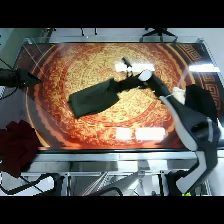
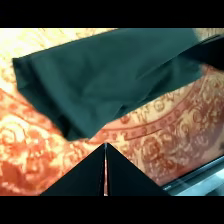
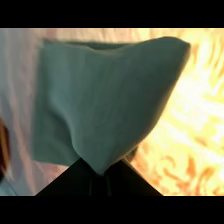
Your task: Fold the shirts.
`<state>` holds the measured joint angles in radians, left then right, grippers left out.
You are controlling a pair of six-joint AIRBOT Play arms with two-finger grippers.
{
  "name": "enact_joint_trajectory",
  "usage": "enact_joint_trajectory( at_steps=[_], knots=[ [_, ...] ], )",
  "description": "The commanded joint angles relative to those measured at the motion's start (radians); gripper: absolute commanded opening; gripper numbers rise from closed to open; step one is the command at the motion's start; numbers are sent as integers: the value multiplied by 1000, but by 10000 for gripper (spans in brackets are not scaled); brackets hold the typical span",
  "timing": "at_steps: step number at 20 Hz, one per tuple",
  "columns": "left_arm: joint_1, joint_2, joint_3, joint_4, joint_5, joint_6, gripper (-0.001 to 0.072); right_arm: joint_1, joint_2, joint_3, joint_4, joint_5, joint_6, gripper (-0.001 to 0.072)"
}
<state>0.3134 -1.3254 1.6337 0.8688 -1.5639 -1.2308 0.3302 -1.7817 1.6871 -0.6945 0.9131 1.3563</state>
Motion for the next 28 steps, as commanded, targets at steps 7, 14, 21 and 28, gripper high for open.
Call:
enact_joint_trajectory(
  at_steps=[7, 14, 21, 28],
  knots=[
    [1, 1, 0, 2, -74, -9, 17, -444, 446, 1, -301, 13, 295, 15],
    [1, 1, 0, 2, -92, -9, 17, -962, 534, -11, -447, 448, 225, 14],
    [1, 1, 0, 2, -93, -9, 17, -1120, 651, -328, -518, 667, 229, 16],
    [1, 1, 0, 2, -94, -8, 17, -1120, 685, -686, -616, 514, 259, 23]
  ],
)
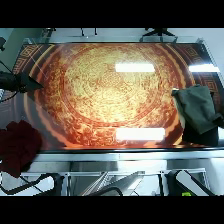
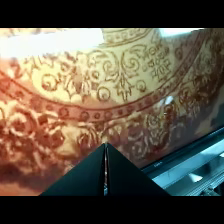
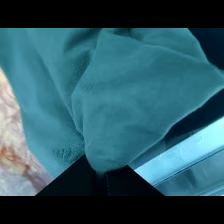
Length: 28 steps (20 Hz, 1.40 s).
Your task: Fold the shirts.
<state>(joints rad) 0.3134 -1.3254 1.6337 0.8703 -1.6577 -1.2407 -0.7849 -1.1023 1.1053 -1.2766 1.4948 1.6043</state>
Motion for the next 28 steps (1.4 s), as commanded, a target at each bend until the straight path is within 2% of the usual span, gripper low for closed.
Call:
enact_joint_trajectory(
  at_steps=[1, 2, 3, 4, 5, 6, 9, 10, 11, 13, 14, 16, 17, 18, 19, 21, 23, 28],
  knots=[
    [1, 1, 0, 0, 0, 2, 17, -5, 2, -105, -34, -95, 11, 24],
    [1, 1, 0, 1, 0, 2, 17, -5, 3, -105, -33, -111, 11, 41],
    [1, 1, 0, 0, 0, 2, 17, -5, 3, -104, -33, -114, 11, 243],
    [1, 1, 0, 0, 0, 2, 17, -5, 3, -104, -33, -108, 13, 479],
    [1, 1, 0, 0, 0, 2, 17, -5, 4, -101, -33, -84, 24, 595],
    [1, 1, 0, 0, 0, 2, 17, -5, 5, -92, -33, -56, 32, 595],
    [0, 1, 0, -3, -43, 0, 17, -3, 7, 5, 34, 84, 84, 582],
    [-1, 1, 0, -3, -58, -1, 17, -2, 7, 56, 87, 136, 106, 486],
    [-2, 1, 0, -3, -65, -1, 17, 3, 7, 103, 121, 195, 152, 358],
    [-3, 1, 0, -3, -61, -3, 18, 4, 7, 192, 137, 320, 230, 361],
    [-3, 2, 0, -3, -63, -10, 17, 4, 8, 227, 147, 352, 238, 363],
    [-4, 2, 0, -9, -69, -18, 17, 3, 36, 273, 238, 308, 212, 361],
    [-11, 14, -7, -8, -70, -18, 17, 3, 56, 273, 307, 254, 167, 327],
    [-11, 45, -35, -9, -60, -16, 16, 5, 76, 273, 396, 203, 106, 123],
    [-18, 92, -82, -9, -39, 2, 16, 15, 99, 273, 457, 162, 69, 84],
    [-24, 205, -203, -6, 0, 37, 16, 70, 158, 271, 507, 97, 7, 81],
    [-24, 335, -356, -6, 29, 47, 16, 166, 233, 241, 498, 47, -47, 17],
    [-23, 645, -732, -9, 119, 47, 17, 483, 459, -40, 484, -112, -115, 16]
  ],
)
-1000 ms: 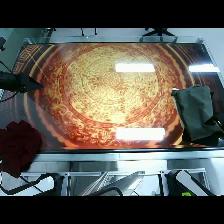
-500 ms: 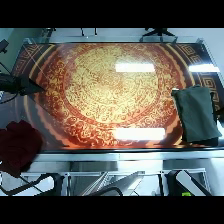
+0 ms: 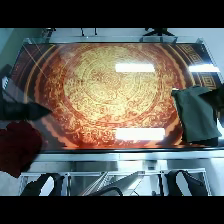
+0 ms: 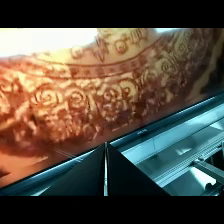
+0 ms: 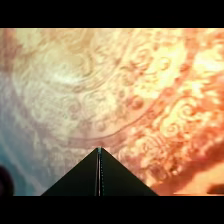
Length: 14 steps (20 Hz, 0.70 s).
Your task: Fold the shirts.
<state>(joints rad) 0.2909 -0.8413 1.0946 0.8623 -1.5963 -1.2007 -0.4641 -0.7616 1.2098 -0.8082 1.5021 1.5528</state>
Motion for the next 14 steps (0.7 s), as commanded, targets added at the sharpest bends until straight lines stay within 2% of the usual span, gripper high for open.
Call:
enact_joint_trajectory(
  at_steps=[1, 4, 6, 14],
  knots=[
    [0, 205, -247, -2, 63, 6, 16, 226, 162, -225, 16, -169, -78, 16],
    [0, 297, -371, -2, 61, 5, 16, 399, 246, -457, 16, -314, -117, 16],
    [0, 320, -425, -2, 45, 3, 16, 452, 240, -528, 16, -359, -117, 16],
    [0, 319, -452, 1, 52, 3, 17, 478, 207, -539, 35, -335, -117, 17]
  ],
)
